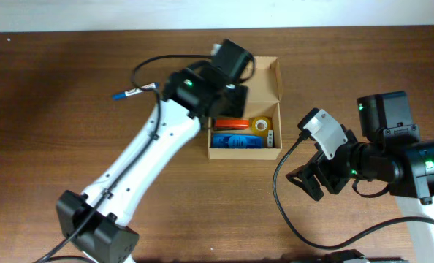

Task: Pack container
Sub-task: 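Move the left gripper to the blue pen and grasp it, then lower the blue pen into the box and open the gripper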

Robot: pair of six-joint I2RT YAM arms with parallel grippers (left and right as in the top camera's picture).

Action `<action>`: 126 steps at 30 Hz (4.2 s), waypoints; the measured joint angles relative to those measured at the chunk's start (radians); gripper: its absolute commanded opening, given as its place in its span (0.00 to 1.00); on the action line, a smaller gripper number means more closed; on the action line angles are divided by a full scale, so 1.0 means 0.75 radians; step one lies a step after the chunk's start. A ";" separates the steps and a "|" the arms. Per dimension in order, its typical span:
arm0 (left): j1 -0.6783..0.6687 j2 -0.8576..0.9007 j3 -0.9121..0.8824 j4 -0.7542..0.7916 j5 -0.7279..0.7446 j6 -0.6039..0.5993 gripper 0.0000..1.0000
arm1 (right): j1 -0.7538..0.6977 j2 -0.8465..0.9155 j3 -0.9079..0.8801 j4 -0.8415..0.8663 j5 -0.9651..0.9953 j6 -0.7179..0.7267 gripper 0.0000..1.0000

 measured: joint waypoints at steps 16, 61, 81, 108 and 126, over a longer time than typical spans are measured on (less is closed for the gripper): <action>0.371 0.325 -0.036 0.220 -0.134 -0.841 0.66 | 0.000 0.000 0.000 0.000 0.001 0.001 0.99; 0.431 0.882 0.371 -0.181 0.082 -0.986 0.80 | 0.000 0.000 0.000 0.000 0.001 0.002 0.99; 0.402 0.900 0.378 -0.110 -0.051 -0.991 0.27 | 0.000 0.000 0.000 0.000 0.001 0.000 0.99; 0.275 0.426 0.385 -0.173 -0.176 -0.444 0.02 | 0.000 0.000 0.000 0.000 0.001 0.001 0.99; -0.047 0.384 0.280 -0.025 0.219 1.849 0.02 | 0.000 0.000 0.000 0.000 0.001 -0.001 0.99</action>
